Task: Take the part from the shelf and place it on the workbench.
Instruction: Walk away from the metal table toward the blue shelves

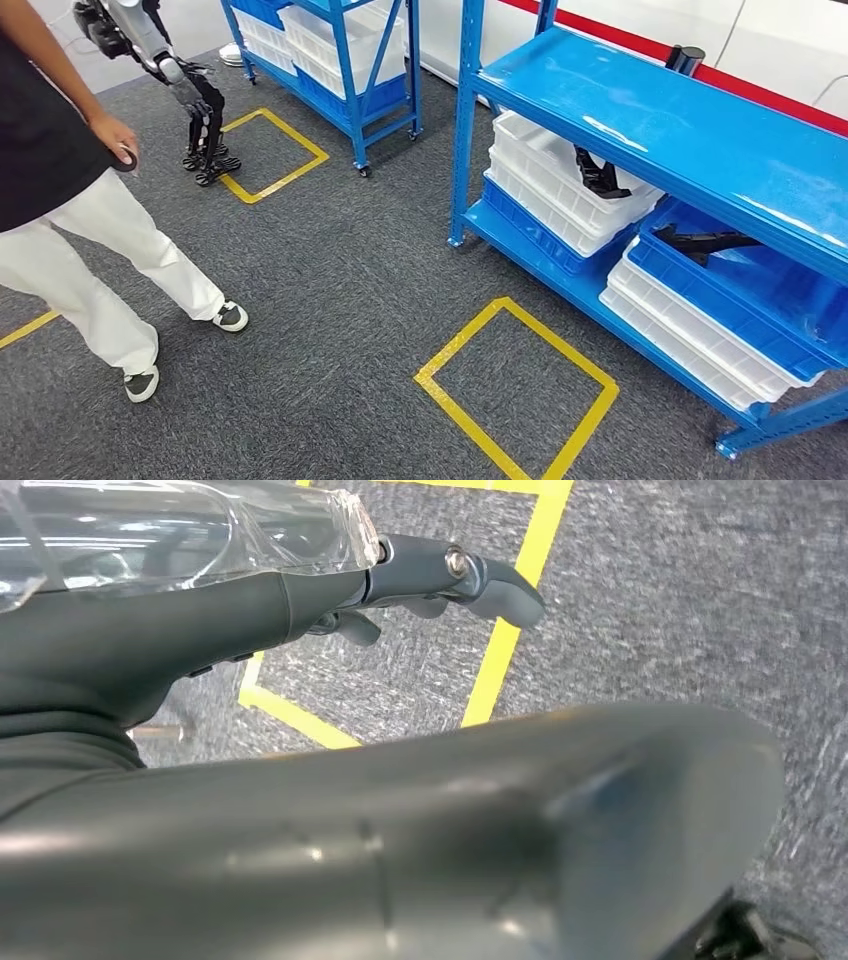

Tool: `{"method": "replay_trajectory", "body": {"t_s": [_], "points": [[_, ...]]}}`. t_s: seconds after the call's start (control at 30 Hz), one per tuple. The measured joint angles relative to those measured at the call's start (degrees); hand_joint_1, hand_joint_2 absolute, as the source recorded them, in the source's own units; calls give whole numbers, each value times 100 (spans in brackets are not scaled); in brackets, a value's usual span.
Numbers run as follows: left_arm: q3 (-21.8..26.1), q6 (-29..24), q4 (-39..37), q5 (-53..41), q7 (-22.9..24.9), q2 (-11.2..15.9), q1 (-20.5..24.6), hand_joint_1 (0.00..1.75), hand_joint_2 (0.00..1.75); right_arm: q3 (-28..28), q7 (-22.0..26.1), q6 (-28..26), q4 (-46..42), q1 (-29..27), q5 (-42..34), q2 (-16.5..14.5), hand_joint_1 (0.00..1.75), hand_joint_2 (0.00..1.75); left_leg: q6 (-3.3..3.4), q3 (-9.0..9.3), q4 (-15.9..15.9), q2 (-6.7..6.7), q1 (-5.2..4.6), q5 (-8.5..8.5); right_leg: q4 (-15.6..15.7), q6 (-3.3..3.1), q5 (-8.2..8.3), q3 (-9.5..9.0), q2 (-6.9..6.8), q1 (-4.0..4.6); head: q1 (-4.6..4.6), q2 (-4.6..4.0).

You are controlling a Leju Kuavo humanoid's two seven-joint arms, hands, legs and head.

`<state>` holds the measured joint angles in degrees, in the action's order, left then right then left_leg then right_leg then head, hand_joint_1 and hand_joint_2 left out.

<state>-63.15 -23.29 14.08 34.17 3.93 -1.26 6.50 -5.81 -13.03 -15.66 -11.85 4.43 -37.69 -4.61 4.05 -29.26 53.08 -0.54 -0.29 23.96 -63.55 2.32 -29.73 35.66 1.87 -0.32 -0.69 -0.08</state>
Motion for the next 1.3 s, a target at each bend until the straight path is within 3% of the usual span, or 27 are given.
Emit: {"method": "replay_trajectory", "body": {"t_s": [0.07, 0.1, 0.13, 0.2, 0.23, 0.3, 0.37, 0.43, 0.53, 0.57, 0.6, 0.63, 0.67, 0.73, 0.77, 0.83, 0.9, 0.97, 1.03, 1.07, 1.1, 1.13, 1.2, 1.23, 1.3], "points": [[-6, 1, 0, 17, 0, -2, -27, 0, 0, -19, 0, -1, 0, 8, -2, 2, 0, 0, 5, -11, 2, 171, 6, 4, -746, 51, -304, 344, -101, -31, 2, -1], [-10, 1, 0, 21, 0, -3, -32, 0, 0, -25, 0, -1, 0, 6, -3, 5, 0, 0, -1, -15, 3, 249, 13, 9, -869, 78, -304, 393, -118, -48, 1, -1], [-13, 1, 1, 26, -1, -6, -30, 0, 0, -28, -1, -1, 0, 1, -5, 10, 0, 0, -14, -11, 5, 320, 25, 15, -730, 103, -190, 309, -144, -66, 1, -1], [-17, 1, 1, 29, -2, -15, -21, 0, 0, -33, -2, -1, 0, -7, -9, 21, 0, 0, -66, 14, 21, 440, 38, 43, 50, 152, 183, -131, -327, -97, 2, -1], [-19, -1, 1, 30, -3, -18, -16, 0, 0, -37, -2, 1, 0, -3, -10, 20, 0, 0, -107, 23, 46, 497, 28, 71, 437, 147, 317, -339, -449, -99, 4, -1], [-20, -5, 0, 32, -9, -19, -5, 0, 0, -43, -1, 3, 0, 10, -10, 16, 0, 0, -186, 44, 76, 601, -3, 110, 783, 72, 391, -507, -571, -86, -5, -1], [-21, -9, 0, 34, -23, -21, 9, 0, 0, -49, 1, 4, 0, 10, -10, 17, 0, 0, -254, 65, 80, 696, 7, 127, 812, -36, 387, -492, -473, -64, -16, -1], [-21, -12, 0, 37, -46, -23, 19, 0, 0, -57, 3, 3, 0, 6, -13, 23, 0, 0, -320, 10, 256, 560, 52, 275, 821, -106, 414, -477, -359, -62, -18, -1], [-22, -14, 0, 40, -69, -26, -3, 0, 0, -70, 8, 4, 0, 19, -19, 30, 0, 0, -378, -476, 1345, 182, 78, 852, 825, -178, 450, -445, -191, -39, -22, -1], [-23, -14, 0, 42, -70, -28, -16, 0, 0, -73, 9, 5, 0, 19, -20, 30, 0, 0, -374, -657, 1707, 140, 72, 970, 825, -188, 456, -436, -125, -15, -24, -1], [-24, -15, 0, 43, -71, -30, -24, 0, 0, -75, 9, 5, 0, 15, -20, 31, 0, 0, -353, -759, 1884, 120, 63, 980, 824, -193, 461, -433, -59, 16, -25, -1], [-24, -17, 0, 44, -73, -31, -26, 0, 0, -76, 9, 5, 0, 11, -21, 32, 0, 0, -316, -759, 1835, 104, 48, 883, 824, -196, 464, -433, 11, 40, -26, -1], [-23, -22, 0, 45, -76, -32, -23, 0, 0, -77, 9, 5, 0, 7, -21, 33, 0, 0, -264, -641, 1540, 71, 22, 692, 825, -197, 468, -438, 80, 60, -26, -1], [-24, -38, 0, 45, -84, -29, -13, 0, 0, -80, 9, 5, 0, 13, -26, 33, 0, 0, -138, -250, 666, -106, -42, 285, 826, -198, 482, -443, 206, 83, -25, -1], [-24, -47, 0, 45, -88, -27, -8, 0, 0, -84, 10, 5, 0, 16, -31, 32, 0, 0, -88, -108, 348, -179, -74, 163, 827, -192, 491, -438, 260, 85, -25, -1], [-24, -58, 0, 44, -94, -26, 4, 0, 0, -93, 10, 5, 0, 16, -40, 27, 0, 0, -36, -28, 147, -199, -117, 112, 837, -164, 511, -419, 348, 78, -26, -1], [-24, -61, 1, 43, -96, -35, 17, 0, 0, -101, 10, 5, 0, 4, -44, 36, 0, 0, -2, -12, 81, -94, -108, 67, 831, -120, 511, -396, 391, 86, -25, -1], [-23, -62, 1, 40, -97, -44, 21, 0, 0, -105, 9, 5, 0, 1, -48, 49, 0, 0, 34, 9, -7, 28, -75, 11, 546, -65, 298, -263, 217, 108, -10, -1], [-23, -61, 0, 38, -97, -55, 4, 0, 0, -109, 10, 5, 0, 9, -51, 56, 0, 0, 50, 9, -36, 168, -67, -6, -186, -11, -127, 63, -26, 94, 3, -1], [-24, -60, 0, 39, -97, -59, -5, 0, 0, -110, 11, 5, 0, 10, -51, 58, 0, 0, 51, 4, -35, 242, -66, -5, -568, 14, -290, 235, -80, 76, 3, -1], [-24, -60, 0, 39, -96, -62, -11, 0, 0, -111, 11, 5, 0, 5, -52, 61, 0, 0, 50, 1, -34, 318, -62, -3, -807, 39, -355, 337, -109, 54, 3, -1], [-24, -60, 0, 40, -96, -63, -10, 0, 0, -111, 11, 5, 0, -3, -52, 65, 0, 0, 45, 0, -31, 383, -54, 2, -824, 66, -306, 329, -132, 29, 3, -1], [-23, -60, 0, 40, -96, -67, -2, 0, 0, -113, 11, 5, 0, -17, -54, 77, 0, 0, 9, 16, -13, 500, -32, 24, -177, 126, 50, -38, -271, -25, 3, -1], [-23, -60, 0, 39, -96, -66, 2, 0, 0, -114, 13, 6, 0, -13, -54, 77, 0, 0, -24, 24, 10, 550, -40, 47, 258, 149, 204, -273, -435, -36, 5, -1], [-25, -61, 0, 38, -96, -65, 8, 0, 0, -117, 16, 9, 0, 2, -55, 73, 0, 0, -88, 34, 65, 647, -69, 94, 782, 94, 358, -539, -631, -42, 2, -1]]}}
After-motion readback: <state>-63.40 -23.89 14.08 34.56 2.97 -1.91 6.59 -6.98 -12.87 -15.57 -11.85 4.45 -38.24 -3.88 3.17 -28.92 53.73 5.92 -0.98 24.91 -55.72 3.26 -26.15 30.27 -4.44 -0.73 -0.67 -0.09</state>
